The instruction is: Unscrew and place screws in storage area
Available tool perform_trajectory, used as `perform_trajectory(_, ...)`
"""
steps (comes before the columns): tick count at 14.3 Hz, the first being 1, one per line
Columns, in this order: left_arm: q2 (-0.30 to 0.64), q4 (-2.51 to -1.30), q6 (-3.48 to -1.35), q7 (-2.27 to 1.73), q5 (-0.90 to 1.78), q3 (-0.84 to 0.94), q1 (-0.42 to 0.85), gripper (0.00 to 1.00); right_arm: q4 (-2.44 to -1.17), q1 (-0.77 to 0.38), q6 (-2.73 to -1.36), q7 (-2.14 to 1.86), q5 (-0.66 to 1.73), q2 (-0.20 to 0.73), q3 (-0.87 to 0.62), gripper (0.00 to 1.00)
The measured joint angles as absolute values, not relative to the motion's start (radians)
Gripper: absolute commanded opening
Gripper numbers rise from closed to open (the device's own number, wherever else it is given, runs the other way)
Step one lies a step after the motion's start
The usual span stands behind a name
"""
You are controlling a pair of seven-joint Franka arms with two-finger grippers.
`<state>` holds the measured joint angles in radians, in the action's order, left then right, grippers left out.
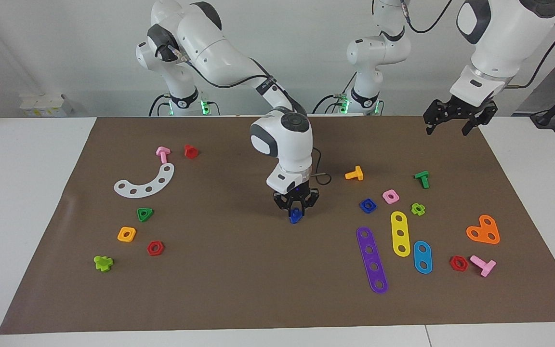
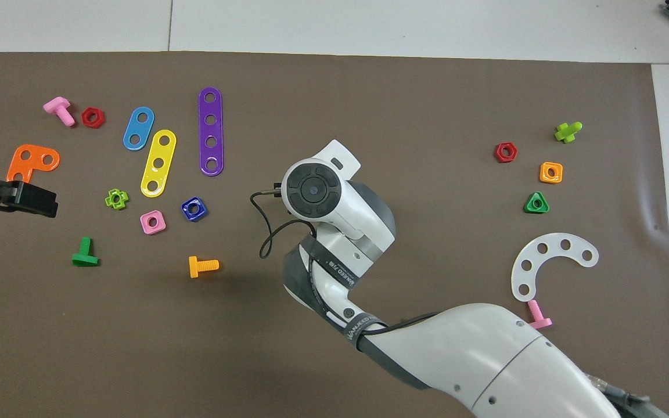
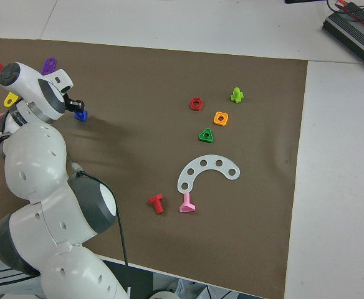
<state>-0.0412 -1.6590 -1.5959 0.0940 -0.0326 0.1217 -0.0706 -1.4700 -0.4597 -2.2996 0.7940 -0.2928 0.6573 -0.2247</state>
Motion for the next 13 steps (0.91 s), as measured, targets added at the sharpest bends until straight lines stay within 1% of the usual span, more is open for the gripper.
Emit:
perform_trajectory(1,-0.041,-1.659,-1.598,0.094,-0.033,0.122,-0.071,1.00,-1.470,-0.460,-2.300,0.794,-0.293,0.657,-0.225,0.39)
perform_trajectory(2,-0.041,-1.659,-1.598,0.094,-0.033,0.122,-0.071,1.00,-1.470,-0.460,-2.300,0.794,-0.293,0.657,-0.225,0.23)
perform_trajectory(3,-0.041,-1.659,-1.598,0.094,-0.033,0.121,-0.071,1.00,-1.470,-0.460,-2.300,0.794,-0.293,0.657,-0.225,0.00)
perform_trajectory(9,-0.041,-1.660,-1.597,0.094,-0.033,0.112,-0.072,1.00,-1.470,-0.459,-2.297,0.794,-0.293,0.657,-0.224,0.00)
perform_trajectory(11,-0.041,-1.660,-1.597,0.094,-0.033,0.112,-0.072,1.00,-1.462,-0.454,-2.277,0.794,-0.293,0.654,-0.223,0.00)
perform_trajectory(13,-0.041,-1.660,-1.597,0.094,-0.033,0.112,-0.072,1.00,-1.456,-0.431,-2.252,0.780,-0.293,0.621,-0.218,0.00)
